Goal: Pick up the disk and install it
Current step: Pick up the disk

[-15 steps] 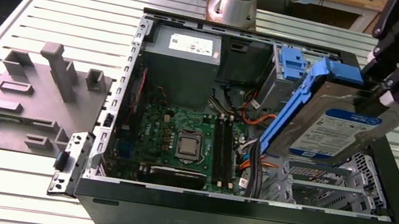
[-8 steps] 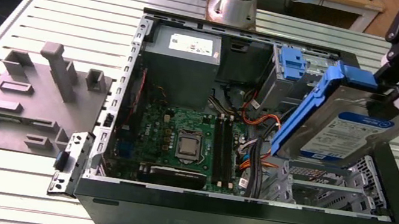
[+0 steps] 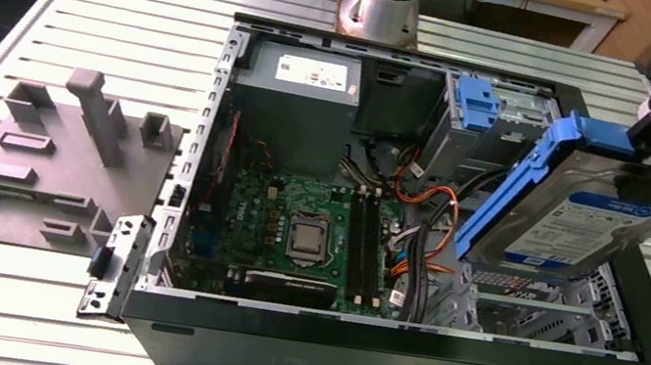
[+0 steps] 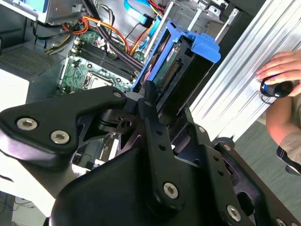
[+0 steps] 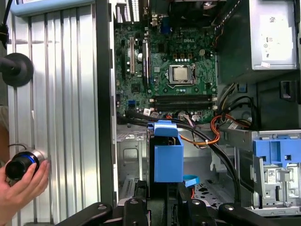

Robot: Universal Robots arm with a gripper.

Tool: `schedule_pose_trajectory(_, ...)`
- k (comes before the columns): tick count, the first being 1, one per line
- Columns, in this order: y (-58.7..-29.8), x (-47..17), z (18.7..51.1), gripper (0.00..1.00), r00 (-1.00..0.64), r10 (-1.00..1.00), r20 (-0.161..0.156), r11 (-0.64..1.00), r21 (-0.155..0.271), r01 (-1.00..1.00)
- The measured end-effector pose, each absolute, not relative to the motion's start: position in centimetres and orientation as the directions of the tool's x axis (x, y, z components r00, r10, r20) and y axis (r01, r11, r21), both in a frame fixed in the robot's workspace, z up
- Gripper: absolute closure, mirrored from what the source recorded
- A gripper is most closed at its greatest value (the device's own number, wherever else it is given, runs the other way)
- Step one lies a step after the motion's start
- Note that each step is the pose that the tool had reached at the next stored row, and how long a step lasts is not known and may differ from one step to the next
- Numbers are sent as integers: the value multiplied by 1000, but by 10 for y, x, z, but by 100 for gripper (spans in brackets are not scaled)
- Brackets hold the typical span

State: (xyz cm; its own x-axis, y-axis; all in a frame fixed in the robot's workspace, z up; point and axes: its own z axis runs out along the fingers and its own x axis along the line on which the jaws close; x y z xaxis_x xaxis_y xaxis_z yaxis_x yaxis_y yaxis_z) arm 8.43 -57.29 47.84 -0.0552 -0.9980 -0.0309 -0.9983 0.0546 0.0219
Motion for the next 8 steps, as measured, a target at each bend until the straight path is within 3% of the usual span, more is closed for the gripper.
schedule_pose_trajectory(8, -576, 92, 474, 65, -55, -998, -31, 55, 22, -998)
